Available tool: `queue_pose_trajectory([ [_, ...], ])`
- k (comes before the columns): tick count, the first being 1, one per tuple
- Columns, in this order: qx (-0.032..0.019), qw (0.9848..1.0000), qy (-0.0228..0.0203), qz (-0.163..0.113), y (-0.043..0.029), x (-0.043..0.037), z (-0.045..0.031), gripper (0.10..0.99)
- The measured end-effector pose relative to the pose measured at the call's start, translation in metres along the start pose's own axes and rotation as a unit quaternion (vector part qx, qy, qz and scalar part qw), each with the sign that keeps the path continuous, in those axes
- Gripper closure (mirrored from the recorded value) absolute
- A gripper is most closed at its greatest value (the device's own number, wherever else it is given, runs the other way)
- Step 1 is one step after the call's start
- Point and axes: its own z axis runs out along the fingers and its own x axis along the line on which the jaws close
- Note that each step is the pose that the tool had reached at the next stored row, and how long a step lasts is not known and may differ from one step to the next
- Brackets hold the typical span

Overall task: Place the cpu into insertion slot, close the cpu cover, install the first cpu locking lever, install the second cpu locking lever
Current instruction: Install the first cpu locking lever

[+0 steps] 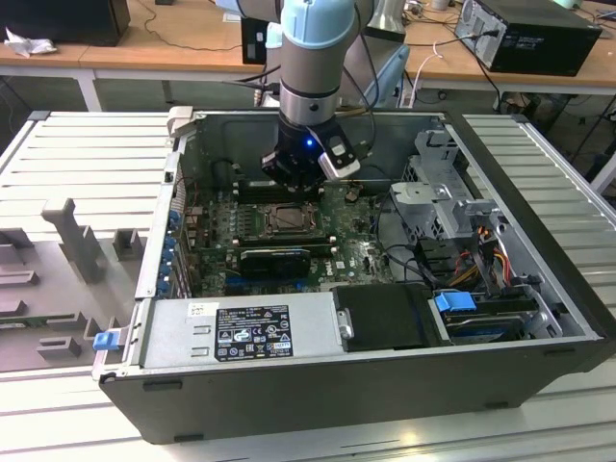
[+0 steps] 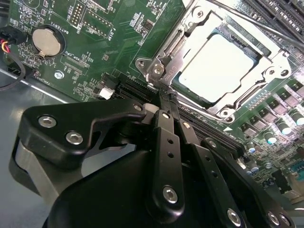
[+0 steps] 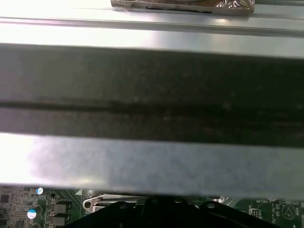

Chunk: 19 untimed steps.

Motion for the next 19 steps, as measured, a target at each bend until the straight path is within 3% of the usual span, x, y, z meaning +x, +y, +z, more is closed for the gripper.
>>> queue_pose_trajectory([
  [6, 0.0008, 1.0000, 0.0000, 0.000, -0.0020, 0.0001, -0.0001, 0.980],
  [15, 0.0073, 1.0000, 0.0004, 0.000, -0.0028, 0.0001, 0.0021, 0.980],
  [19, 0.0069, 1.0000, 0.0005, 0.000, -0.0033, 0.0002, 0.0045, 0.980],
])
